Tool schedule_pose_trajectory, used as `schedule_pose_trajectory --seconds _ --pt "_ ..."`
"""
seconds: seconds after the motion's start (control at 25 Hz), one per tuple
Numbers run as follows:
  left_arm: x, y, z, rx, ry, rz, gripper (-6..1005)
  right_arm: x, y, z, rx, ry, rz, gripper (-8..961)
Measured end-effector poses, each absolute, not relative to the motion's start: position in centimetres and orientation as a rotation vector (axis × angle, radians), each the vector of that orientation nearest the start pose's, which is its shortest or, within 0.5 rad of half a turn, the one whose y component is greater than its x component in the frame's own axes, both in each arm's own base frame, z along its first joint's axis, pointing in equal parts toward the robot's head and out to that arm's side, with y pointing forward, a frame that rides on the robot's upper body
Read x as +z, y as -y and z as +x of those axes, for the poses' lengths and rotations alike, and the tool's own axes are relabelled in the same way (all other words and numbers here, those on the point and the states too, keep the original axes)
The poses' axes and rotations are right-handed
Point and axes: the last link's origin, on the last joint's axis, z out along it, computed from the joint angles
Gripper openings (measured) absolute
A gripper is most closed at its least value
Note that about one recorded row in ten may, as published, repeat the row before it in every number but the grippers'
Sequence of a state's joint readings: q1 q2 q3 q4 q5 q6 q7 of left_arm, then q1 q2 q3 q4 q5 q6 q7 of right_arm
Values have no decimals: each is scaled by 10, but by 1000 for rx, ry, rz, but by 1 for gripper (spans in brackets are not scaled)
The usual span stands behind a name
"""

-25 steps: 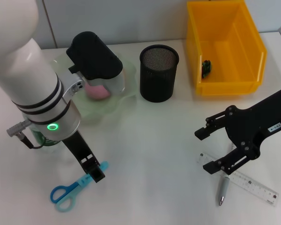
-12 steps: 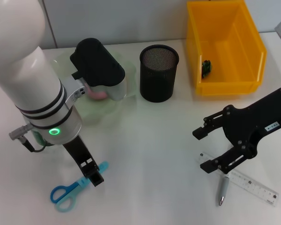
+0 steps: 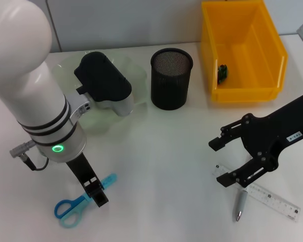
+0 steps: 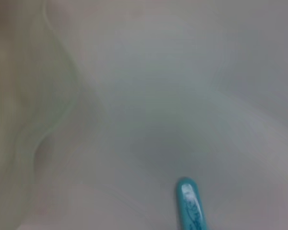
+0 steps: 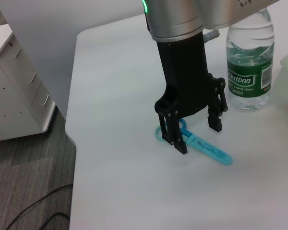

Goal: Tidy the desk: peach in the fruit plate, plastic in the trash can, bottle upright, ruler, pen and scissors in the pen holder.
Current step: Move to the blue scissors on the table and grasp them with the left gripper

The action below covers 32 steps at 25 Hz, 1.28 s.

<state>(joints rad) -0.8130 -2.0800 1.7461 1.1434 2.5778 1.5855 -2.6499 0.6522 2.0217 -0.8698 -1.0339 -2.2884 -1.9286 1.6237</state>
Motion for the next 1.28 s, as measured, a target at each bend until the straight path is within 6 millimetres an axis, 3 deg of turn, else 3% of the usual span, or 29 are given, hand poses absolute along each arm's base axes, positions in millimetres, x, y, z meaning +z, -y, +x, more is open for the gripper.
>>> schedule_pose_trajectory --seconds 1.28 --pt "-72 -337 -157 968 695 -2721 628 46 -329 211 67 -335 -3195 838"
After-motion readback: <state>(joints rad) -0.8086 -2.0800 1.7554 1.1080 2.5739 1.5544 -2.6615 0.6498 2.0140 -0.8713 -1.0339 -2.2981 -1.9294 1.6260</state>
